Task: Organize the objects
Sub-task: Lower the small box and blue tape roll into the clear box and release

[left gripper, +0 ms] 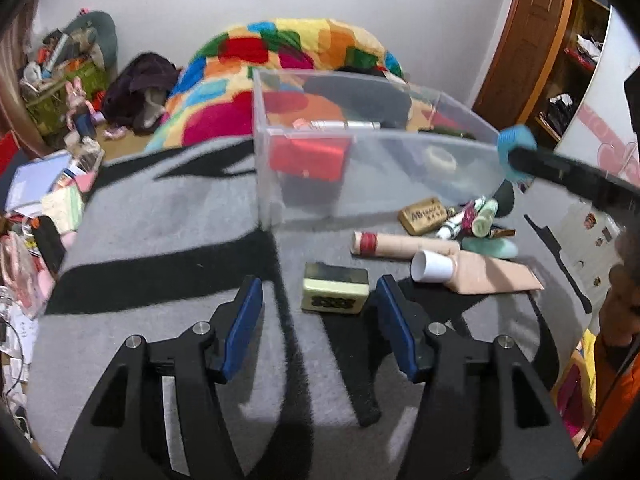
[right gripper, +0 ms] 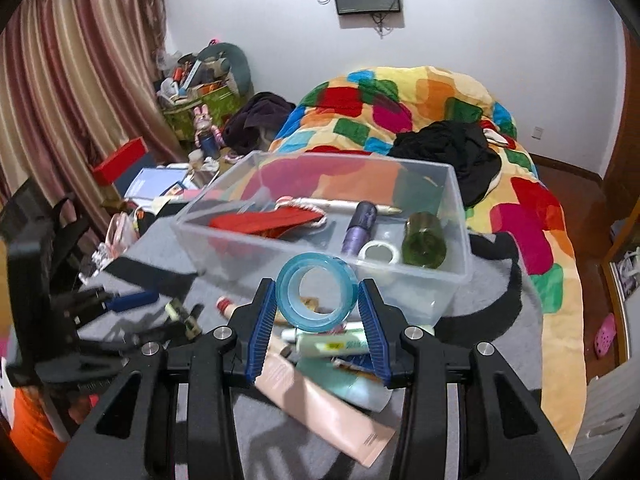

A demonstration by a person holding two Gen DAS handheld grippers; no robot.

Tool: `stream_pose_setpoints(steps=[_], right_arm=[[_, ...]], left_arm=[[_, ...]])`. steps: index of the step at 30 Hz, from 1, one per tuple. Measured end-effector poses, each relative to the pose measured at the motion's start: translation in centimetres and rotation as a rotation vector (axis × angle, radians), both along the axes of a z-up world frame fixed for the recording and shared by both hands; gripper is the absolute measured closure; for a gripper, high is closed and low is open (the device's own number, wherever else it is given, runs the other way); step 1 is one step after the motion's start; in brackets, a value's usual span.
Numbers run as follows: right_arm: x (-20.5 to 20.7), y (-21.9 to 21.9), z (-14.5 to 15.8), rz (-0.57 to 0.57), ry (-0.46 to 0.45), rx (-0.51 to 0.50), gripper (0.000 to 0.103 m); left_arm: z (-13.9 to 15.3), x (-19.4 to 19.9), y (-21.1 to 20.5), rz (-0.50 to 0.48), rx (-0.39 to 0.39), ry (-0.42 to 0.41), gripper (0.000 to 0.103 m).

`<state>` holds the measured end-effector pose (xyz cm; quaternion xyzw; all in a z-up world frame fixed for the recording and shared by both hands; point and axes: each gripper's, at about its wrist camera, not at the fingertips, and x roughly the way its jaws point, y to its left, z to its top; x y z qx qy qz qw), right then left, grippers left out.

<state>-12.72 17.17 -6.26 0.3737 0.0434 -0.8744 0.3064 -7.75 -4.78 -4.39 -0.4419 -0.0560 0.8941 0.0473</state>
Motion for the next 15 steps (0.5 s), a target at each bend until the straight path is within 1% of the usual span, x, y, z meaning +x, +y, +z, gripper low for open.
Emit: stream_pose_setpoints(steps=[2,3,4,5,8,12,15], right_arm=[[-0.7,0.1,0.3,-0.013,0.0,-0.01,0.064],[-0.9,0.1,0.4,-0.017,0.0,-0.012,0.064],[-1.3,0.1,0.6,-0.026,0.003,-0.013,0.064],[-1.5,0.1,0.7,-0.031,0.006,-0.011,0.064],[-2.7,0.1,0.9,-0.053,0.008,-0.011,0.064],[-4.1,0.0,0.9,-0.072,-0.006,-0.013,0.064],[-5.4,0.0,0.7,-0.083,-0.026,-0.02,0.064]], left_arm=[[-0.7,-0.5,0.3,-0.013,-0.002,-0.018,0.046],[-0.9,-0.7,0.6,-0.019,-0.007,-0.026,0.052],[-0.9,-0.7,0.7,-0.014,-0.021,-0.018,0.056],[-0.9,-0.9,0.8,-0.015,-0.024,-0.015,0.069],[-0.4,-1.0,0.6,-0.016,0.021,-0.008,0.07],[1.1,-1.0,0.4,-0.004,0.027,0.035,0.07],[2.9,-1.0,0.1,0.002,0.032,0.087,0.07]])
